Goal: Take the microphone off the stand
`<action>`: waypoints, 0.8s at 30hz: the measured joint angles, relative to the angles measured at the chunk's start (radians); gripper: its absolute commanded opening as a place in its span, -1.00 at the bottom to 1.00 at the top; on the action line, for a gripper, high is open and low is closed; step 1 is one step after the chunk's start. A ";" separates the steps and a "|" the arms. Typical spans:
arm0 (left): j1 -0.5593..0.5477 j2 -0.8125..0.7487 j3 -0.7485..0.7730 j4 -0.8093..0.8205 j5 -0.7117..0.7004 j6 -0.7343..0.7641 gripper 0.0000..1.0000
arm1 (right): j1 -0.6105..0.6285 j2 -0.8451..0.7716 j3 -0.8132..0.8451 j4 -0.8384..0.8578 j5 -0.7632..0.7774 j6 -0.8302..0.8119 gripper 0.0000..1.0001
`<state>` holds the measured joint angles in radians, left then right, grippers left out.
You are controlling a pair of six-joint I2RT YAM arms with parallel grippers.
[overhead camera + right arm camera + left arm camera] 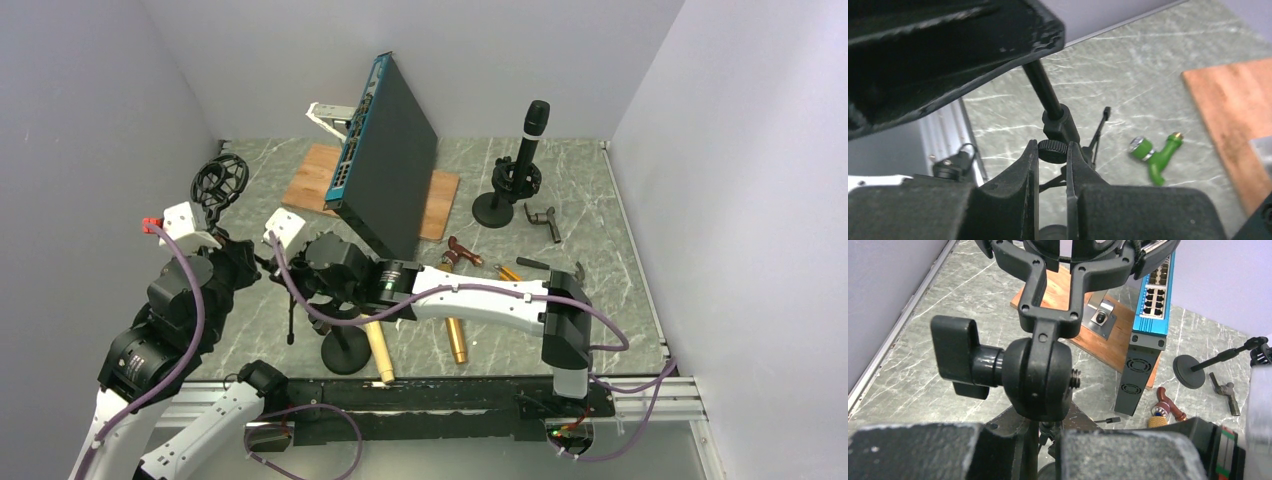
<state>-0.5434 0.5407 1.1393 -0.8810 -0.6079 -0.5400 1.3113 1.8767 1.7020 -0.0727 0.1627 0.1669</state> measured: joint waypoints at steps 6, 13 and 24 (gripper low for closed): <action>0.000 -0.001 0.000 -0.019 -0.004 0.005 -1.00 | 0.018 -0.001 -0.058 0.106 0.001 -0.294 -0.84; 0.000 -0.001 -0.011 -0.023 -0.007 0.005 -1.00 | 0.017 -0.008 -0.072 0.156 -0.024 -0.377 0.60; 0.000 0.027 -0.099 -0.015 -0.093 0.054 -1.00 | -0.040 -0.409 -0.535 0.371 -0.029 -0.200 0.89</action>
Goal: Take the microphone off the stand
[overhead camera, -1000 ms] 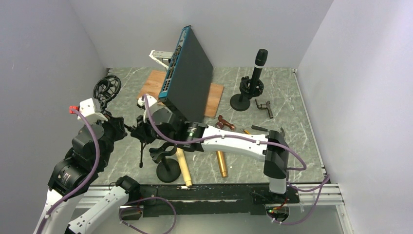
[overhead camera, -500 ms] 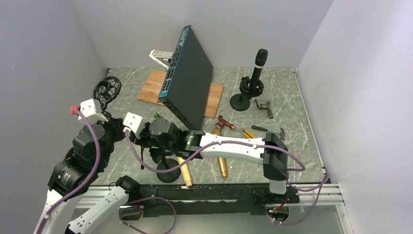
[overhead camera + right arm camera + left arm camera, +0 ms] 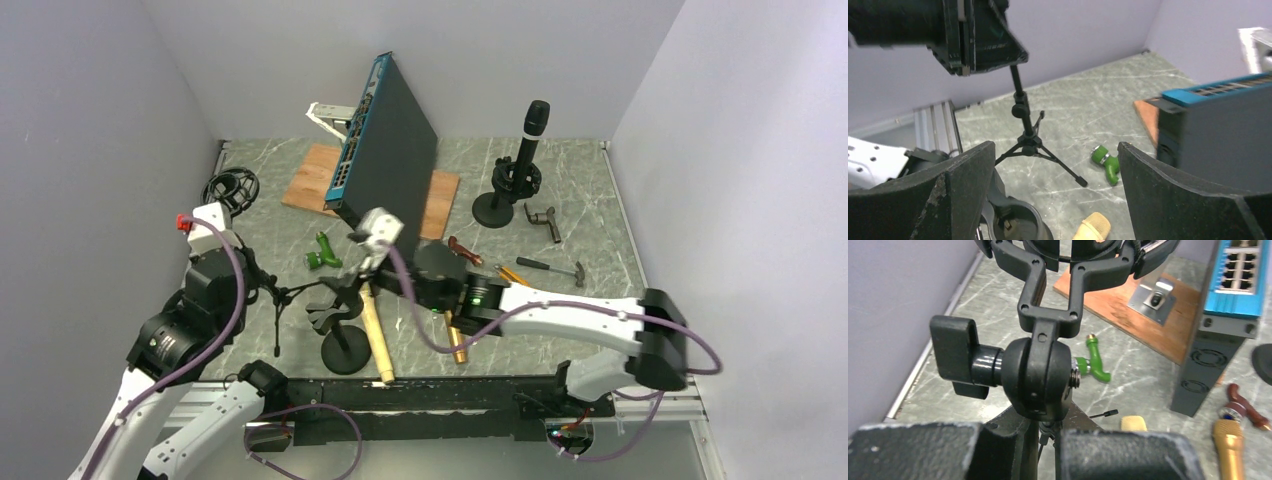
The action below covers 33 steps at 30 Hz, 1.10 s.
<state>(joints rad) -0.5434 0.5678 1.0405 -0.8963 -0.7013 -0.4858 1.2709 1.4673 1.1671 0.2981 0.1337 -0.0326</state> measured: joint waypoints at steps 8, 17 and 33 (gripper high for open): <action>0.032 0.036 -0.134 0.171 -0.134 0.137 -1.00 | -0.038 -0.342 -0.310 0.175 0.071 0.072 0.90; 0.245 0.127 -0.215 0.389 -0.104 0.193 -1.00 | -0.039 -0.504 -0.441 0.157 0.169 0.079 0.94; 0.420 0.161 -0.282 0.389 -0.015 0.042 0.11 | -0.047 -0.499 -0.461 0.151 0.203 0.090 0.96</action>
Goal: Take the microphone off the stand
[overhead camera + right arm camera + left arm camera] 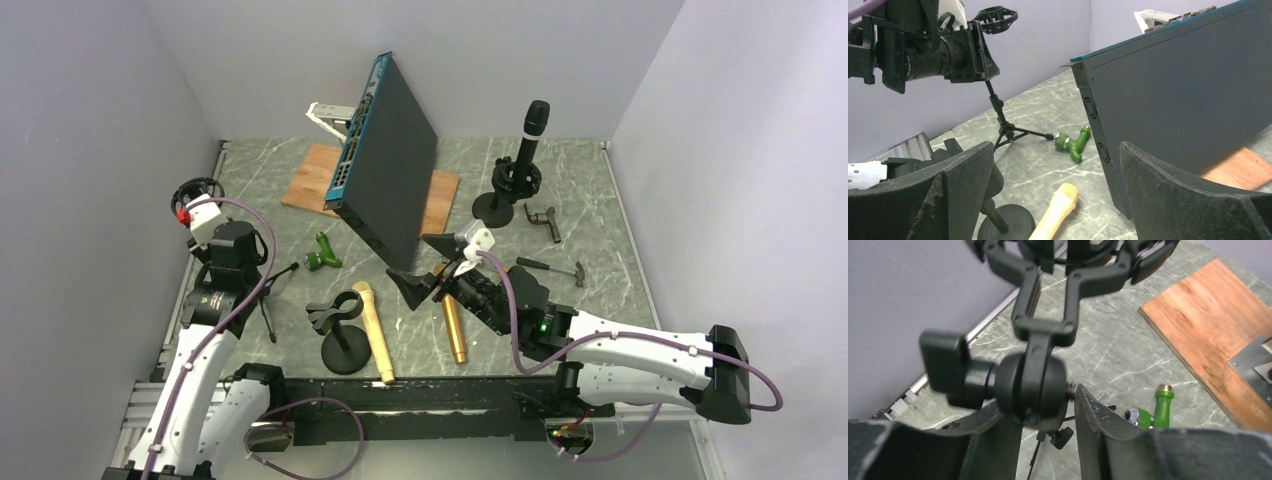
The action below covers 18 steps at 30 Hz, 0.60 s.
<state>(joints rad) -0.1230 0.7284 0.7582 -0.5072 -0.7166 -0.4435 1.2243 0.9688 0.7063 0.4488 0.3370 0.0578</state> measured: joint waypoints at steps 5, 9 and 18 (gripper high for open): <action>0.000 -0.006 0.034 -0.062 0.024 -0.052 0.27 | 0.000 0.006 0.000 -0.002 -0.006 0.014 0.96; 0.000 -0.032 0.092 -0.138 0.068 -0.081 0.27 | -0.001 0.005 0.000 -0.003 -0.006 0.018 0.96; 0.000 -0.118 0.277 -0.275 0.166 -0.096 0.29 | -0.003 -0.017 -0.001 -0.003 -0.006 0.023 0.97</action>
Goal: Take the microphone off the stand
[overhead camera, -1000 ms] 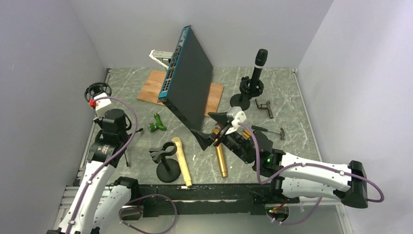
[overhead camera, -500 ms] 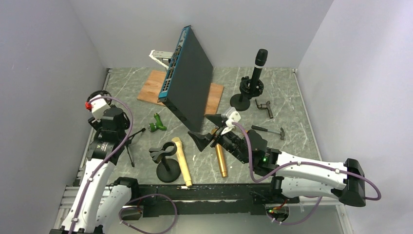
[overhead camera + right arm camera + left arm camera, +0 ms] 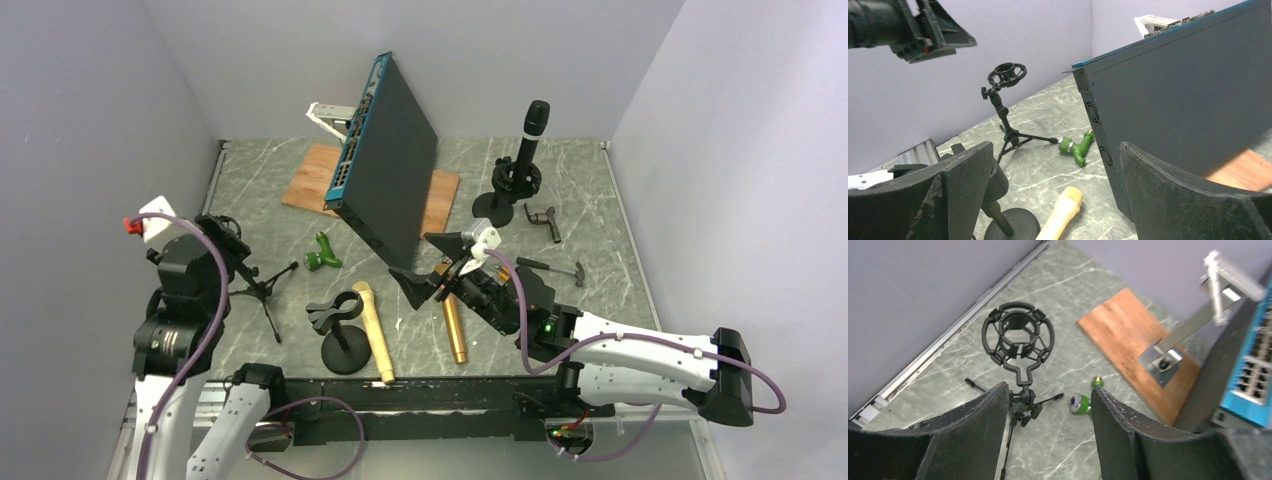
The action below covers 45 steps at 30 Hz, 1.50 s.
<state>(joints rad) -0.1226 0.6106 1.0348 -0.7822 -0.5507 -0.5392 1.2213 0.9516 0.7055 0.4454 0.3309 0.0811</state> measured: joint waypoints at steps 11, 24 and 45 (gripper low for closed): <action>0.000 -0.039 0.077 0.031 0.123 0.032 0.24 | -0.002 -0.005 0.000 -0.034 0.001 0.018 0.97; 0.000 0.062 0.069 0.146 0.539 0.139 0.30 | -0.006 0.014 0.000 -0.160 0.082 0.059 0.98; -0.130 0.569 0.383 0.354 0.972 0.164 0.24 | -0.394 0.031 0.068 -0.613 0.234 0.246 0.99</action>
<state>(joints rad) -0.2527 1.1793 1.4174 -0.4282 0.4213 -0.3752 0.8276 0.9821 0.7731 -0.1673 0.5648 0.3267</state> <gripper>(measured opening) 0.622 0.994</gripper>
